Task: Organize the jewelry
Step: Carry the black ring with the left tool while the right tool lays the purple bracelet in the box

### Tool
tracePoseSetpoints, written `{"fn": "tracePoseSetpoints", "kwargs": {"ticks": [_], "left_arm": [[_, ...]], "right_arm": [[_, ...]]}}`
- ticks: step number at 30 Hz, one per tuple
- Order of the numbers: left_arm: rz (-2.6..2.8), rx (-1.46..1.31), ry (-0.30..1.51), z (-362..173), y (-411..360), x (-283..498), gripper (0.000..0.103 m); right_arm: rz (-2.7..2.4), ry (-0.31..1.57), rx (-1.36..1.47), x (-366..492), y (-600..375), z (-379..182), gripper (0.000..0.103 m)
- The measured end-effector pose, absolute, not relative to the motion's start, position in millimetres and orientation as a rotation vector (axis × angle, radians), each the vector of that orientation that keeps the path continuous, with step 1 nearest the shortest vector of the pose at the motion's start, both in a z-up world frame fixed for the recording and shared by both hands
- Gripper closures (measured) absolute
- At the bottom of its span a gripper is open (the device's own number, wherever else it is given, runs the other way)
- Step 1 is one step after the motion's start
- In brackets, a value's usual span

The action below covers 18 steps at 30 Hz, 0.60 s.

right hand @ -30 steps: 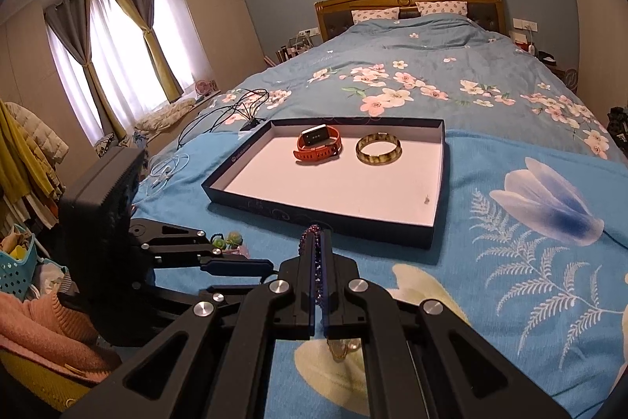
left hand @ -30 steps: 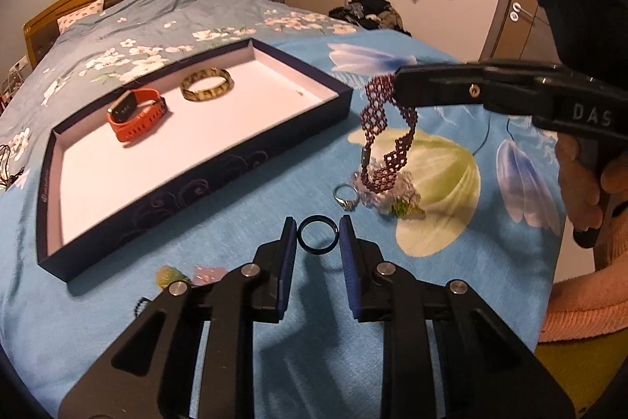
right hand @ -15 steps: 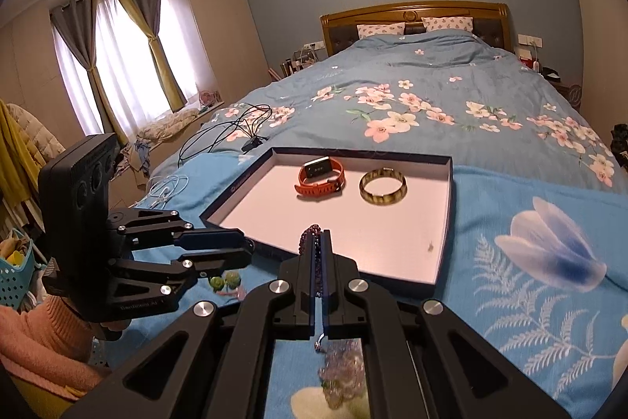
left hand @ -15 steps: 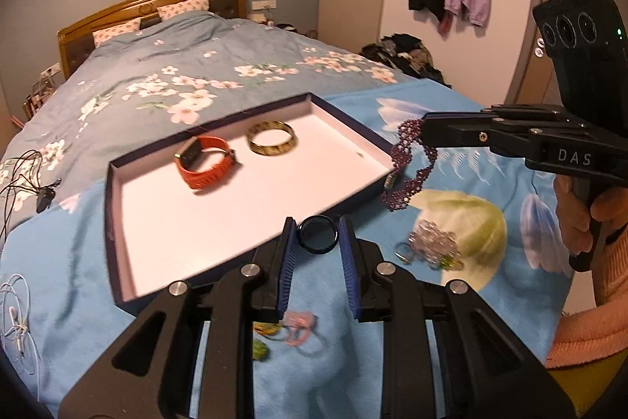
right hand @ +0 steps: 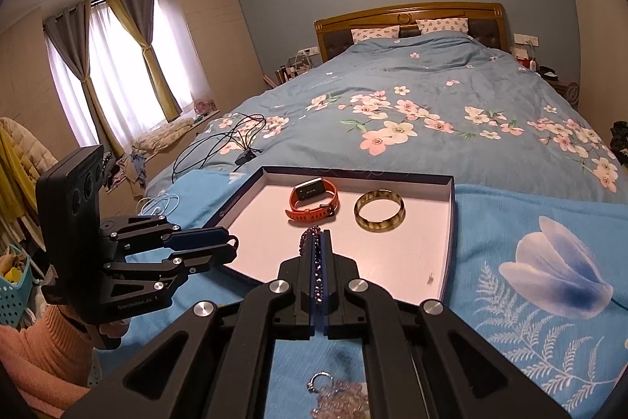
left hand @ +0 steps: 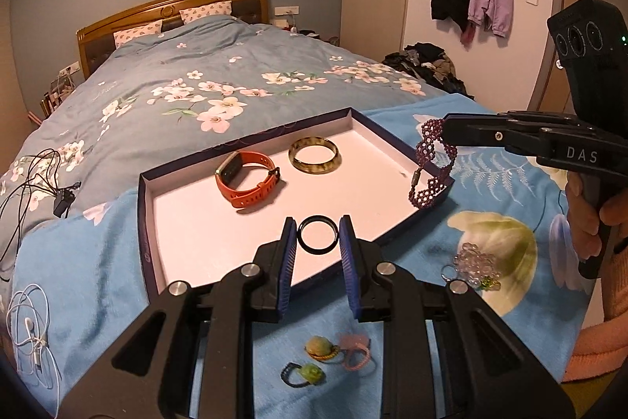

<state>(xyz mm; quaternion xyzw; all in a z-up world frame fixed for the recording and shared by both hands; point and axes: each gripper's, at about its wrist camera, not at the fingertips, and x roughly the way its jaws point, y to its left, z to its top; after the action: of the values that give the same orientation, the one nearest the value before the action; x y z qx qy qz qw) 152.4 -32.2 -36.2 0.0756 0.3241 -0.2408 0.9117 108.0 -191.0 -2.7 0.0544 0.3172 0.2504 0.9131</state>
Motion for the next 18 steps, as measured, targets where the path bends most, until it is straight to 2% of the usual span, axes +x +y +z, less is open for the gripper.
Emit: {"fn": "tracePoseSetpoints", "kwargs": {"ticks": [18], "left_arm": [[-0.462,0.158,0.691,-48,-31,179,0.081]], "right_arm": [[0.490,0.682,0.118,143,-180,-12,0.102]]}}
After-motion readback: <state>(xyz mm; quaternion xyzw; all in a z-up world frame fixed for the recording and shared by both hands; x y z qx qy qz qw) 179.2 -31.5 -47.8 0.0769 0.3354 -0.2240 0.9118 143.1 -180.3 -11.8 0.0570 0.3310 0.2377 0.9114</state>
